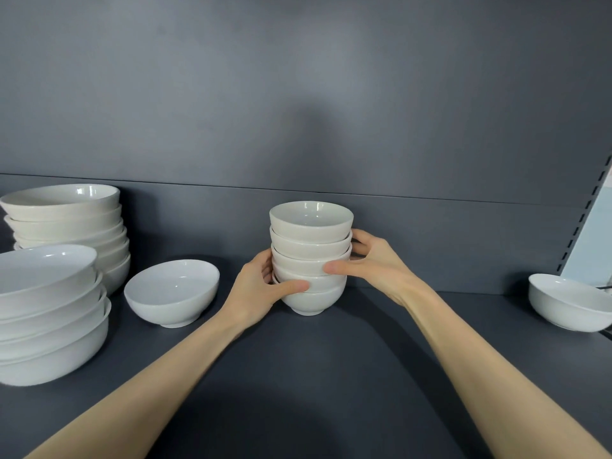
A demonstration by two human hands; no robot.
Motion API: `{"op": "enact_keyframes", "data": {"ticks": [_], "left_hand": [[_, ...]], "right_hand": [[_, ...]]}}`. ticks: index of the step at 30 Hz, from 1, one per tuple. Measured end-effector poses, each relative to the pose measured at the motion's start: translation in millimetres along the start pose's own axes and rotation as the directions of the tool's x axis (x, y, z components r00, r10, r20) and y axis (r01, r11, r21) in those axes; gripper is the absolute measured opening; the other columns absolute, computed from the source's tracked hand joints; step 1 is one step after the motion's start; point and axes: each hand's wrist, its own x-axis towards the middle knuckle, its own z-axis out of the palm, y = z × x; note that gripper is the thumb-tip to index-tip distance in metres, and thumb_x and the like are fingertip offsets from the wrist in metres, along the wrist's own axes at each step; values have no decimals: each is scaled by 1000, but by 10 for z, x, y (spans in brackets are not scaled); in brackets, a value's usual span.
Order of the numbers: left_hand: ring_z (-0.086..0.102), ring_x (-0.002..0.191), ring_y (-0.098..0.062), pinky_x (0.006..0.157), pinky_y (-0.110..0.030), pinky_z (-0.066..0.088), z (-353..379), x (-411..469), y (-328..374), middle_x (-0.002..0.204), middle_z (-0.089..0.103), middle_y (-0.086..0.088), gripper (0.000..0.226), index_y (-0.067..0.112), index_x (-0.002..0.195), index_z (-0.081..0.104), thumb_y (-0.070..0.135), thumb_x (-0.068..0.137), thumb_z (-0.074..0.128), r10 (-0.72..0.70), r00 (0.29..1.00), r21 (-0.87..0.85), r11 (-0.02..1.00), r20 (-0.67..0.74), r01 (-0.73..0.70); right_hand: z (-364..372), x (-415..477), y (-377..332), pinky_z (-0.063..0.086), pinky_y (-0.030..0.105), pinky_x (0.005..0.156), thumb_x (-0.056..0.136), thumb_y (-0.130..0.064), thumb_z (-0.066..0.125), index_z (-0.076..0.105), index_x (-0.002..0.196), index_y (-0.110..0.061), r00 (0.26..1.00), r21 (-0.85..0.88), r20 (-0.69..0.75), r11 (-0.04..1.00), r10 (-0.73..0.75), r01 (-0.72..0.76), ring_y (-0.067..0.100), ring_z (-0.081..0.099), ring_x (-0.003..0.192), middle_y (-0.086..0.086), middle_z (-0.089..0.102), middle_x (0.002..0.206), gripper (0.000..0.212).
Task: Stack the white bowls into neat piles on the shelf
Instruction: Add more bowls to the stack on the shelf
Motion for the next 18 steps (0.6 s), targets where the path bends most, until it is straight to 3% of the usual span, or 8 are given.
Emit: {"op": "enact_keyframes", "data": {"ticks": [3,7,13,16,18], "left_hand": [[65,100,1,80,-13,50,-20,23,10,107,68,13,53,24,108,58,1,67,82,4,1000,6,1000,4,-4],[66,103,-6,85,-18,52,-58,47,32,110,69,8,58,16,117,58,2,66,82,-4,1000,11,1000,28,4],[65,106,-6,88,-21,52,-65,40,24,115,67,11,72,18,125,54,11,62,88,-26,999,15,1000,25,26],[61,108,2,87,-22,52,-80,3,2,121,61,18,91,27,131,46,30,51,89,-55,997,44,998,45,53],[58,107,9,84,-16,50,-64,-34,-28,123,57,22,98,32,132,41,34,47,88,-80,995,86,993,59,75]], "right_hand": [[5,5,27,56,18,78,67,-5,84,60,122,-20,1000,19,-21,1000,-4,4,11,69,99,-4,72,108,62],[11,9,44,57,20,78,66,-3,84,63,118,-18,999,32,-35,999,-8,9,10,70,95,-4,74,105,58],[1,13,42,56,19,78,68,-6,84,61,118,-22,1000,29,-21,1000,-6,6,10,69,98,-6,72,108,58],[-13,29,63,55,32,88,69,-15,84,54,123,-30,999,2,1,999,39,-39,11,65,106,-8,67,116,64],[-17,25,102,55,41,90,69,-19,84,49,128,-32,991,3,74,993,113,-114,13,64,109,-8,66,119,70]]}}
